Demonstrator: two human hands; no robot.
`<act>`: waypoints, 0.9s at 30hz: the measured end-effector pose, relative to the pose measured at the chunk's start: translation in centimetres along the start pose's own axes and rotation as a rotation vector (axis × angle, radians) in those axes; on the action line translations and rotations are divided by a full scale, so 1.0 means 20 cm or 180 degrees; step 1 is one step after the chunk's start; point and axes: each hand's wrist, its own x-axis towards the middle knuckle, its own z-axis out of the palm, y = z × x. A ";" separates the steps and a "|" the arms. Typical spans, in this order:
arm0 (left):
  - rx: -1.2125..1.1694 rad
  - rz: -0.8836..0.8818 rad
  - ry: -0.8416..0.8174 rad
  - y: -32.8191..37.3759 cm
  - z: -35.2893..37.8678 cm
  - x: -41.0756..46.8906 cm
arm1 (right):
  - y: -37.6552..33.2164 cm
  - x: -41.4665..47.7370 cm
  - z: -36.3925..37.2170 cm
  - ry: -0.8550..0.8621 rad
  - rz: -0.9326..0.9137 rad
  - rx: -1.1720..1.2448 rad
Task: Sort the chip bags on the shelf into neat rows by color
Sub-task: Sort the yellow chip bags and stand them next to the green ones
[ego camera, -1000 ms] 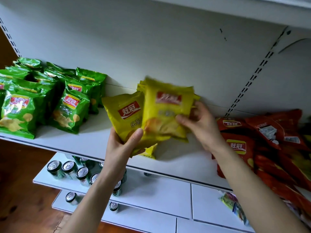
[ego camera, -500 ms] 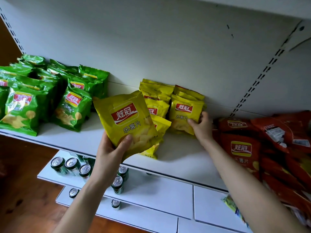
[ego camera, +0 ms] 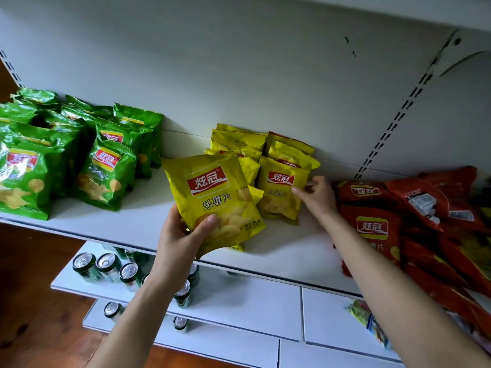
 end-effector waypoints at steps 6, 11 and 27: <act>-0.0012 -0.0118 -0.0323 -0.02 0.03 0.02 | -0.20 -0.18 -0.15 -0.0178 -0.0447 0.0964; 0.0261 -0.0140 -0.0700 -0.05 0.09 0.04 | -0.31 -0.43 -0.20 -0.1884 -0.0293 0.1285; 0.3522 0.2184 -0.0288 -0.27 -0.02 0.09 | -0.07 -0.33 -0.30 0.0063 -0.0130 0.1105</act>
